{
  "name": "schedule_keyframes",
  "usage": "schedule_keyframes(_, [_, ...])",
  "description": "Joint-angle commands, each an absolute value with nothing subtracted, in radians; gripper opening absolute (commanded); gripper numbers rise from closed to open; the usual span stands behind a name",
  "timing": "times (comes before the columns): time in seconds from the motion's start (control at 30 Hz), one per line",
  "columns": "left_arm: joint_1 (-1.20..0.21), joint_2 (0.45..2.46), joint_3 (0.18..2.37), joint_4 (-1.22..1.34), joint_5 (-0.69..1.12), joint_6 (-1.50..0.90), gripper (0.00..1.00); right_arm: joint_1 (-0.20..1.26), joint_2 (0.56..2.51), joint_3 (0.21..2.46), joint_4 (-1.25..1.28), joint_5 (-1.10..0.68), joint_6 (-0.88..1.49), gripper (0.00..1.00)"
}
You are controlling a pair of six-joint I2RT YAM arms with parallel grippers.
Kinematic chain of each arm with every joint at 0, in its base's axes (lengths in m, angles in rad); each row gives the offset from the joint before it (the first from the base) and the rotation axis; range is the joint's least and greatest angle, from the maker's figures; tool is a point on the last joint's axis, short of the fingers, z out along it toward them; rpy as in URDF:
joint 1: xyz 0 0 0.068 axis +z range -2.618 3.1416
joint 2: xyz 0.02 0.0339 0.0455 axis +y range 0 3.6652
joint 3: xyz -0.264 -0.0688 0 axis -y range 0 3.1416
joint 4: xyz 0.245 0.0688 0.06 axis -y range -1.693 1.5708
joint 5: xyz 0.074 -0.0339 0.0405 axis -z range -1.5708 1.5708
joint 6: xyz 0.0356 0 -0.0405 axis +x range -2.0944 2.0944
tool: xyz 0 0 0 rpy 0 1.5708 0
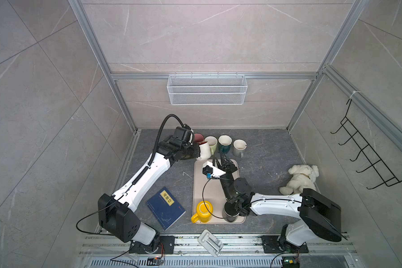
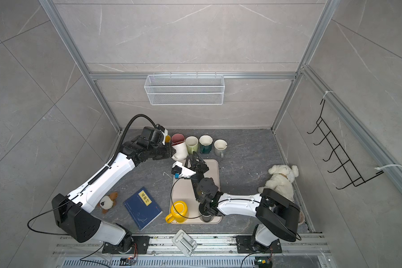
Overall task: Turn the mug right side up
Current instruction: Place the mug at the middle-left of the table.
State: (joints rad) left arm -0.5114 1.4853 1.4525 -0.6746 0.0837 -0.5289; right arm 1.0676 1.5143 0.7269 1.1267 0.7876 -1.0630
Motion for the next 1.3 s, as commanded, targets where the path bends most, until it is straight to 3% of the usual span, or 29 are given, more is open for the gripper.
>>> schedule_keyframes(0.0, [-0.512,1.464,1.467,-0.598,0.063,-0.507,0.0,1.068,1.461,0.704,0.99,0.831,-0.95,0.49])
schedule_keyframes(0.57, [-0.508,1.259,1.156,-0.48,-0.24,-0.485,0.0,1.063,1.32,0.725,0.666,0.855,-0.657,0.53])
schedule_keyframes(0.93, [-0.508,1.206,0.905,-0.171,-0.308,-0.472,0.0,1.046,1.282,0.735,0.596,0.85,-0.574,0.54])
schedule_keyframes(1.27, [-0.51,1.242,0.807,0.004,-0.332,-0.427,0.0,1.026,1.259,0.73,0.566,0.848,-0.539,0.55])
